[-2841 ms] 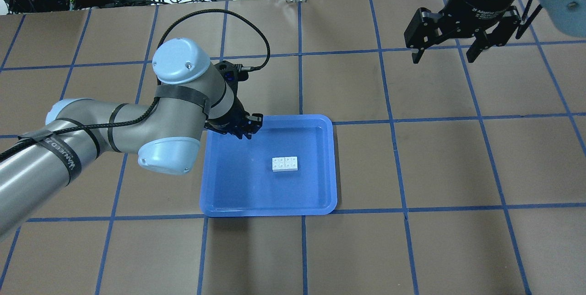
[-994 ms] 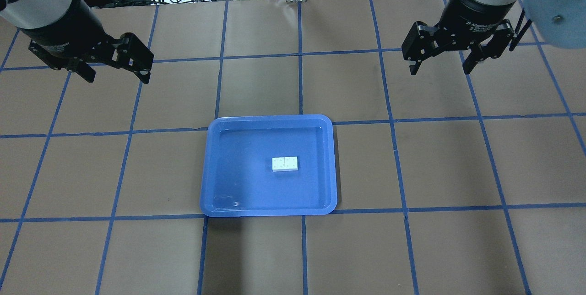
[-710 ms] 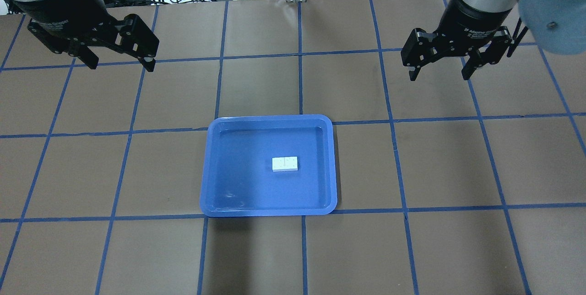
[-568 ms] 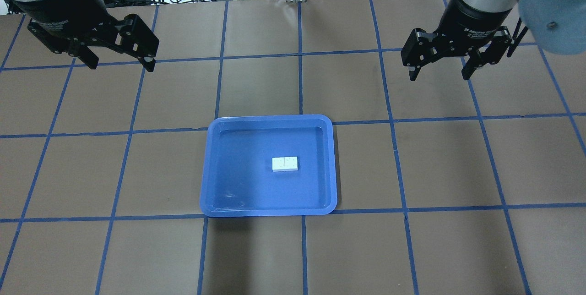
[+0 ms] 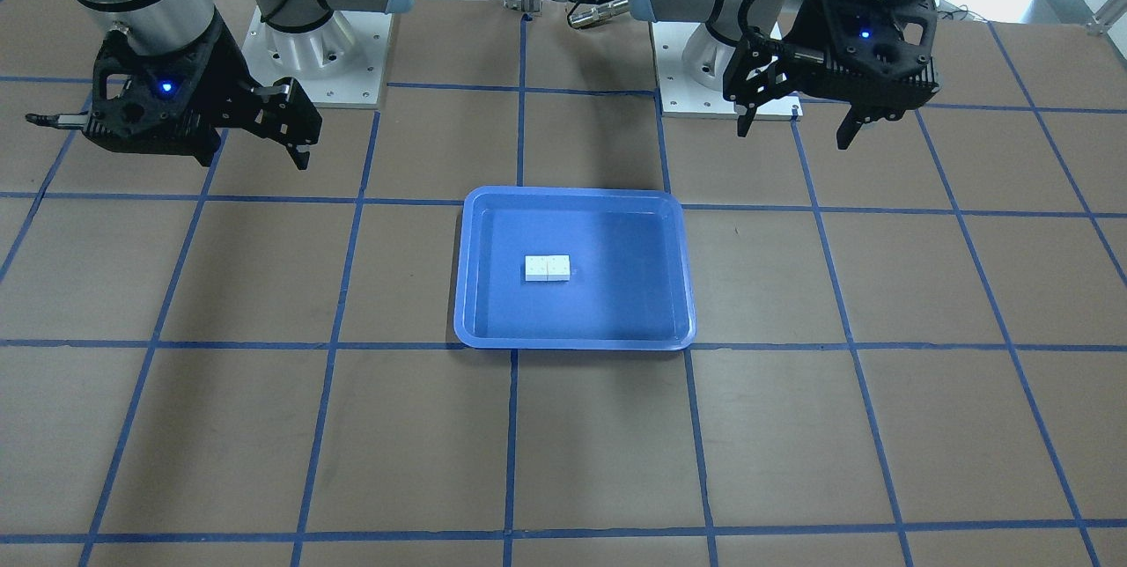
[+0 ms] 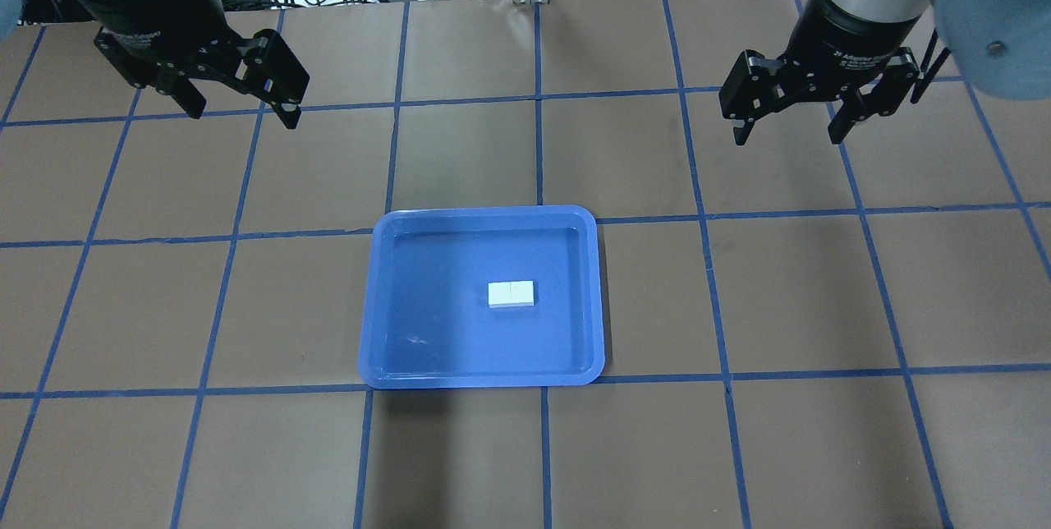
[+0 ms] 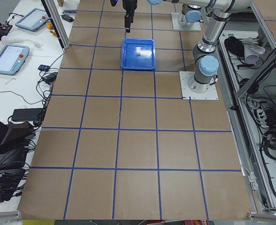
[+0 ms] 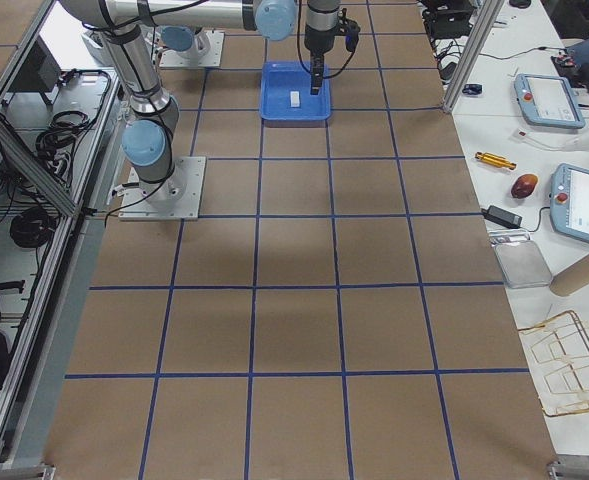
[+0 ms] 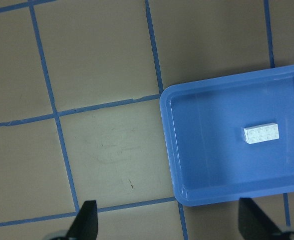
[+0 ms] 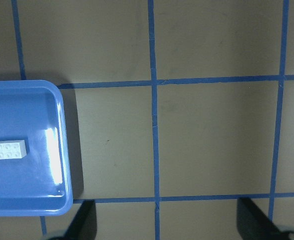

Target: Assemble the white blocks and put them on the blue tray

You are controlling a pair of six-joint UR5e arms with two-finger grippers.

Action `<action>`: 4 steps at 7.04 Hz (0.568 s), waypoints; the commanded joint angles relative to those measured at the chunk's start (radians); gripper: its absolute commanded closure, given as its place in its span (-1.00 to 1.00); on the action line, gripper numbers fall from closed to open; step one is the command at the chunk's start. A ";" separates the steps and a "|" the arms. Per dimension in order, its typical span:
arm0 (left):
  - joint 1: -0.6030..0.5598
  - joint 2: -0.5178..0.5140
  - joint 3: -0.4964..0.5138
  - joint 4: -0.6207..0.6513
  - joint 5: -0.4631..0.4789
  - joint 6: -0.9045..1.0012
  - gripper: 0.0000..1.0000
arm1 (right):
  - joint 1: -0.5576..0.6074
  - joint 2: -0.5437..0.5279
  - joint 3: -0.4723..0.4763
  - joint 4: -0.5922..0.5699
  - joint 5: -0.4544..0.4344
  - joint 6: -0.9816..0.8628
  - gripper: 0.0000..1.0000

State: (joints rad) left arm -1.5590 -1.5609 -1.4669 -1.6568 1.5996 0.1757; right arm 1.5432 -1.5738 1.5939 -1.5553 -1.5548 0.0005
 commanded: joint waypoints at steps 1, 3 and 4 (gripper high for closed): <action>-0.001 -0.001 0.002 0.008 -0.003 0.001 -1.00 | 0.000 0.000 0.000 0.000 -0.002 0.001 -1.00; -0.001 -0.004 0.002 0.011 -0.001 0.001 -1.00 | 0.000 0.000 -0.005 -0.008 0.001 0.044 -1.00; -0.001 -0.002 0.000 0.011 -0.003 -0.001 -1.00 | 0.000 0.000 0.000 -0.021 0.005 0.049 -1.00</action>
State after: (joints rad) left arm -1.5600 -1.5636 -1.4657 -1.6467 1.5980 0.1760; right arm 1.5432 -1.5739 1.5918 -1.5641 -1.5530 0.0326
